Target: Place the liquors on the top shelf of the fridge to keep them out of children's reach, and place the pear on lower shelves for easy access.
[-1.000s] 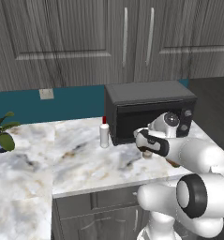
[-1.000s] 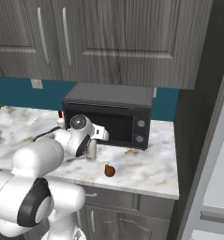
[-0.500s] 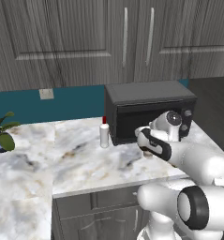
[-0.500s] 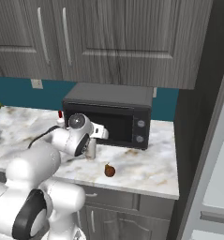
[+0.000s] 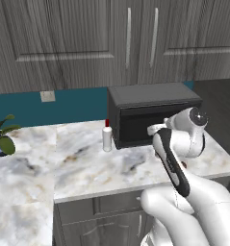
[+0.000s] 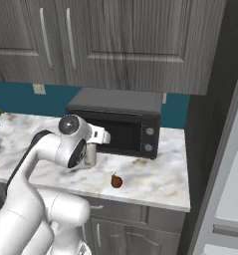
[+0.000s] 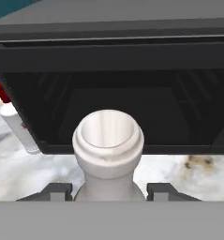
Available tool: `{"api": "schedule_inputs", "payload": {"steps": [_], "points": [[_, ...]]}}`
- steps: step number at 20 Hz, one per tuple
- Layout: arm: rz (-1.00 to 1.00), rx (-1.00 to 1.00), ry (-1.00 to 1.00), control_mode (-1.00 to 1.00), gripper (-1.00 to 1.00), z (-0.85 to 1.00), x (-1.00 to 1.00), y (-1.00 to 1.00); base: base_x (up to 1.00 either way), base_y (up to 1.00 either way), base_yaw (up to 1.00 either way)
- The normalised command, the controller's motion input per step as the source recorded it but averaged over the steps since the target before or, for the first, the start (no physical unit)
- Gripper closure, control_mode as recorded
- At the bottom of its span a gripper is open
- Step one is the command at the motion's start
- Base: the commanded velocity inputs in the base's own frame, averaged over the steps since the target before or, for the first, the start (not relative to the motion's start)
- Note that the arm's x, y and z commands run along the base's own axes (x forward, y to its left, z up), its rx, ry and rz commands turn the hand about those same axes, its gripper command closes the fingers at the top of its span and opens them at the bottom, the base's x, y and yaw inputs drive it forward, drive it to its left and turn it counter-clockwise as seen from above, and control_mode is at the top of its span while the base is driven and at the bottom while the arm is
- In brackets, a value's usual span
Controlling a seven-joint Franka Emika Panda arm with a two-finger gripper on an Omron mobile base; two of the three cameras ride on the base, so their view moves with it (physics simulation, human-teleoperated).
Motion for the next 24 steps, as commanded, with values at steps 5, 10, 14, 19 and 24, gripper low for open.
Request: {"api": "schedule_inputs", "payload": {"steps": [5,10,14,19,24], "points": [[0.01,0.0,0.0,-1.0,1.0,0.74,-0.81,0.0,0.0,0.0,0.0],[0.0,-0.03,0.0,-1.0,1.0,0.72,-0.49,0.04,0.0,0.0,0.0],[0.0,-0.04,0.0,-1.0,1.0,0.67,-0.36,0.1,0.0,0.0,0.0],[0.0,-0.05,0.0,-1.0,1.0,0.55,-0.28,0.11,0.0,0.0,0.0],[0.0,-0.07,0.0,-1.0,1.0,0.42,-0.29,0.13,0.0,0.0,0.0]]}}
